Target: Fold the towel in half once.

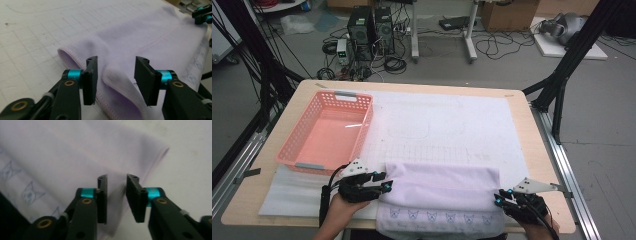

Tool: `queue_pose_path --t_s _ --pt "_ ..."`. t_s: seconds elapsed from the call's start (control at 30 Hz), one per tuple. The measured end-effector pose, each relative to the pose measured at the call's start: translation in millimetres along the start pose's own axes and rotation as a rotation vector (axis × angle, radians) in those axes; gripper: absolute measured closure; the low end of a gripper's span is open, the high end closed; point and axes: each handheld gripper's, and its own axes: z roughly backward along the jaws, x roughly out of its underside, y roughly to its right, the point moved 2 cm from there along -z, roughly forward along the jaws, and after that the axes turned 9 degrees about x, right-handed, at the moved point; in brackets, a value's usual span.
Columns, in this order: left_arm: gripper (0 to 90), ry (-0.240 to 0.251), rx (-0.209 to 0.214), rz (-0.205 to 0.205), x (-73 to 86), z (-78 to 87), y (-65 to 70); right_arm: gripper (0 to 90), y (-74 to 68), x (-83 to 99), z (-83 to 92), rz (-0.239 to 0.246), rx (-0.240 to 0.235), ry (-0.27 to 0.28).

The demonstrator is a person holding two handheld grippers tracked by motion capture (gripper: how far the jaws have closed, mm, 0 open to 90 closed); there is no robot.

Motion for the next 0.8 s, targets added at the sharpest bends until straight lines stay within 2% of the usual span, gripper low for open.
queue_pose_path --t_s 0.1,0.17,0.3,0.43,0.53,0.6,0.63,0.73,0.8 --pt "48.5 0.024 -0.024 0.003 -8.2 0.2 -5.4 62.4 10.3 -9.6 3.6 -0.044 0.033 0.057" --pt "48.8 0.027 -0.036 0.017 -12.8 -2.8 -10.3 62.4 16.6 -15.8 -0.3 -0.068 0.039 0.073" --pt "57.0 -0.029 -0.080 0.032 -14.0 -16.5 -19.2 62.2 22.2 -27.5 -19.7 -0.085 0.039 0.080" --pt "65.2 -0.094 -0.147 0.028 -11.9 -30.1 -27.7 61.9 16.6 -33.7 -34.5 -0.062 0.025 0.064" --pt "73.1 -0.136 -0.163 -0.013 -10.0 -37.9 -29.4 61.6 12.4 -33.5 -36.9 -0.040 0.019 0.059" --pt "81.0 -0.153 -0.192 -0.066 -10.1 -40.8 -28.6 61.5 13.0 -32.8 -36.2 -0.048 0.022 0.060" --pt "84.2 -0.154 -0.198 -0.069 -10.8 -40.9 -28.9 61.5 14.2 -32.3 -35.6 -0.051 0.024 0.064" --pt "86.3 -0.130 -0.289 -0.091 -15.0 -37.1 -30.1 62.1 14.8 -31.0 -33.9 -0.057 0.025 0.064" --pt "86.5 -0.112 -0.301 -0.093 -17.3 -34.2 -29.7 62.1 15.3 -30.0 -33.2 -0.054 0.029 0.065"
